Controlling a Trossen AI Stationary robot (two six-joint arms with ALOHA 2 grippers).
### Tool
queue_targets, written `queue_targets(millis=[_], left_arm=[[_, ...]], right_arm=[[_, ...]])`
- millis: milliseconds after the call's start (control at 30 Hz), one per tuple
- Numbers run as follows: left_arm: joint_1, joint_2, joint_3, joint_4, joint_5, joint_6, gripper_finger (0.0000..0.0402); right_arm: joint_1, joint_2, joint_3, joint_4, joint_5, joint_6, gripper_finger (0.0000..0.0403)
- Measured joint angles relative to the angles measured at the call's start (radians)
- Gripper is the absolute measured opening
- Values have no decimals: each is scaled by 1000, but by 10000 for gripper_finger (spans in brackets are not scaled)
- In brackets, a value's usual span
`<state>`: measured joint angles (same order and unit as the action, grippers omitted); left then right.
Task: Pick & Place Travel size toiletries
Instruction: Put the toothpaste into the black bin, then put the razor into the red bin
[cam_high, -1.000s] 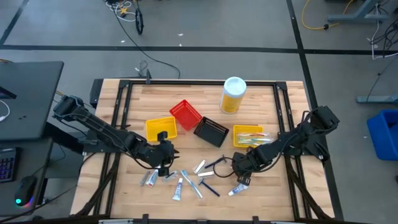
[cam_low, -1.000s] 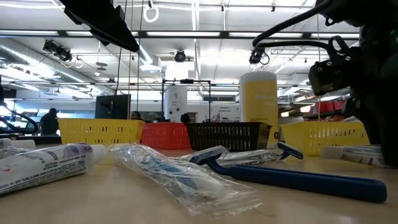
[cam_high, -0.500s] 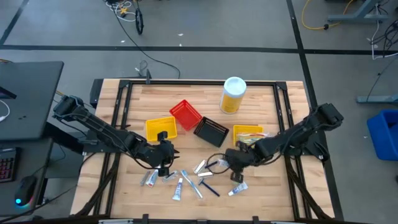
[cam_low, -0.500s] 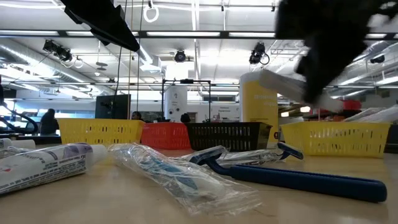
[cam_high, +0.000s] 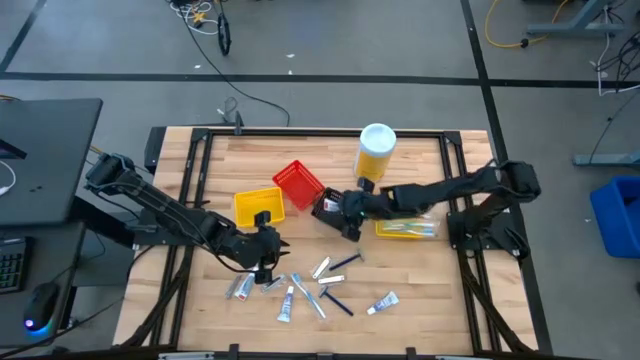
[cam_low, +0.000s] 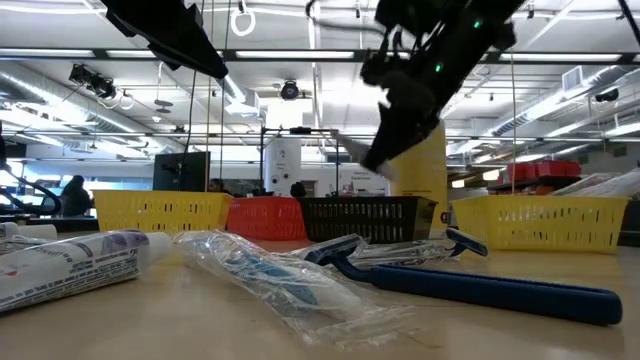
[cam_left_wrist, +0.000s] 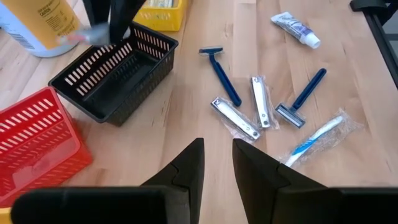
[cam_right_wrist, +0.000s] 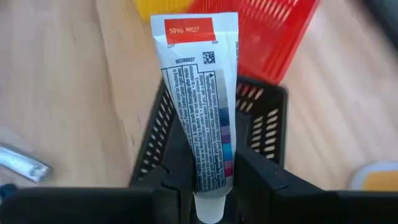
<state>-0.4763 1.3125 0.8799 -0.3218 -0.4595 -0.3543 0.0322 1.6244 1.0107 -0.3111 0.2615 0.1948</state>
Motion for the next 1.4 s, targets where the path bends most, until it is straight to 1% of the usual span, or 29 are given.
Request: queue_targets(millis=[100,200,267,333,500,633,733,867,933,1033,1100,1167,1267,1400], left_arm=[[0,0,0,0,0,17,91],[0,0,0,0,0,22,91],[0,0,0,0,0,22,91],[0,0,0,0,0,22,91],[0,0,0,0,0,22,91],[0,0,0,0,0,25,91],[0,0,0,0,0,37,91],[0,0,0,2,-21,38,91],[0,0,0,2,-35,36,91],[0,0,0,7,-80,33,91],[0,0,0,12,-121,33,91],[0,0,0,28,-156,29,91],[0,0,0,38,-183,38,91],[0,0,0,43,-187,40,91]], right_arm=[[-48,52,0,-3,-59,-40,102],[-76,92,0,-1,-64,-82,103],[-88,108,0,0,-75,-99,111],[-99,121,0,5,-111,-109,124],[-110,142,0,2,-124,-118,170],[-107,106,0,-18,-143,-135,203],[-96,41,40,-125,-162,-132,217],[-71,-57,114,-391,-162,-113,222],[-56,-105,129,-529,-164,-79,218],[-33,-159,128,-720,-206,28,210],[-15,-180,115,-844,-240,142,205],[9,-189,94,-942,-241,252,201],[46,-191,50,-1033,-241,340,198],[74,-190,-14,-1025,-244,366,198]])
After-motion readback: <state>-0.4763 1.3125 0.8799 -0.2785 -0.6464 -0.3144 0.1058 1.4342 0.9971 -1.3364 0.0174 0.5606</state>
